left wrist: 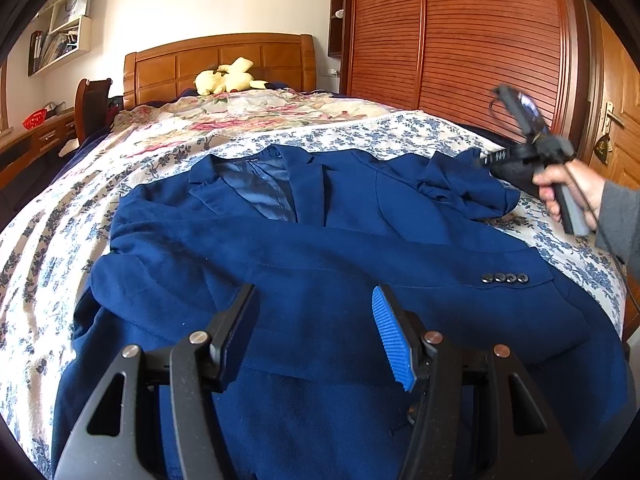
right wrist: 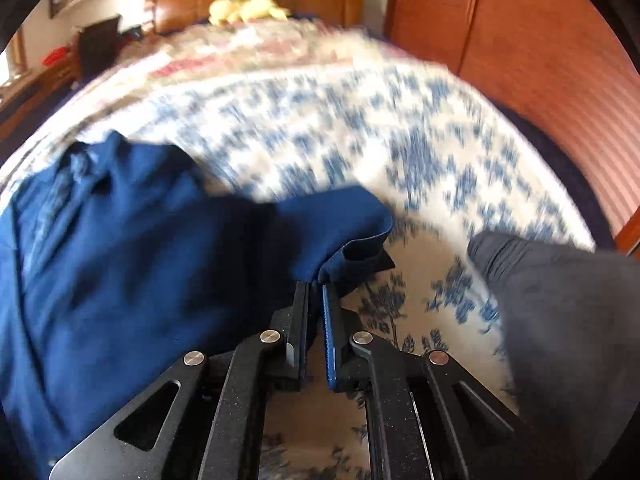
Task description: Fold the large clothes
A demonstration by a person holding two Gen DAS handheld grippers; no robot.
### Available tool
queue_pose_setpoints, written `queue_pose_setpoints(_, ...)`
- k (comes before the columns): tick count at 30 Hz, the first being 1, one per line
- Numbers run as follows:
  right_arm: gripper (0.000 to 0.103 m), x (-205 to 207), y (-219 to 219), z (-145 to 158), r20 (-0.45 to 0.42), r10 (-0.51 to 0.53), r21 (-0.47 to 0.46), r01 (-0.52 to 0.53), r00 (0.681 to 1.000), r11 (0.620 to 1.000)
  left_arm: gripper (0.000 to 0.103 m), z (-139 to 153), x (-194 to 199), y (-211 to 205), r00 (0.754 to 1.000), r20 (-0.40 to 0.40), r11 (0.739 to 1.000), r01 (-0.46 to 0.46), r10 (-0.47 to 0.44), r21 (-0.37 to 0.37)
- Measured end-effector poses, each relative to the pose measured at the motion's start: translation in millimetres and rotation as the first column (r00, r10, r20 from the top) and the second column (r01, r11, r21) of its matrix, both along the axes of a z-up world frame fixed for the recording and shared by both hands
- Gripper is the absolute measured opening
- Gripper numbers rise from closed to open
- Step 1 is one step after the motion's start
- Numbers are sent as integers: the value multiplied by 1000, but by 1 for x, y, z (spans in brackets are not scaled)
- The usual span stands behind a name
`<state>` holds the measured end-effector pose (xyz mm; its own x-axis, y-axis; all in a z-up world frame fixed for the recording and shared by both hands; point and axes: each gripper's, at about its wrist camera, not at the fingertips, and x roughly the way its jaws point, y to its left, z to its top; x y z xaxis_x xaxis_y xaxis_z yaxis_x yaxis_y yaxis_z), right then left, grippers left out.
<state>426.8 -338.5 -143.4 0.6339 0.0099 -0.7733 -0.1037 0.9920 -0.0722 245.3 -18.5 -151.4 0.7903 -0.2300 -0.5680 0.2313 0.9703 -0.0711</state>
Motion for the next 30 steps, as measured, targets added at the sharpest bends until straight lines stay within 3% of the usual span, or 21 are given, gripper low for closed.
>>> queue_pose_setpoints(6,3,-29,35,74,123,82,-14,-81,989,997,58,7,-15,10,1000,0,1000,-2,2,-17)
queue_pose_setpoints(15,3,-87,116,168,271,244,-42,-242,931,969,58,25,-55,33,999,43,1000,-21,21,1)
queue_pose_setpoints(25,3,-145,216,205,344,413,-55,-421,843,906,58,44,-97,78,992,100,997,-79,80,-17)
queue_pose_setpoints(30,3,-176,249,197,338,473,-10,-500,814,866,58,44,-103,98,990,99,994,-102,104,-27)
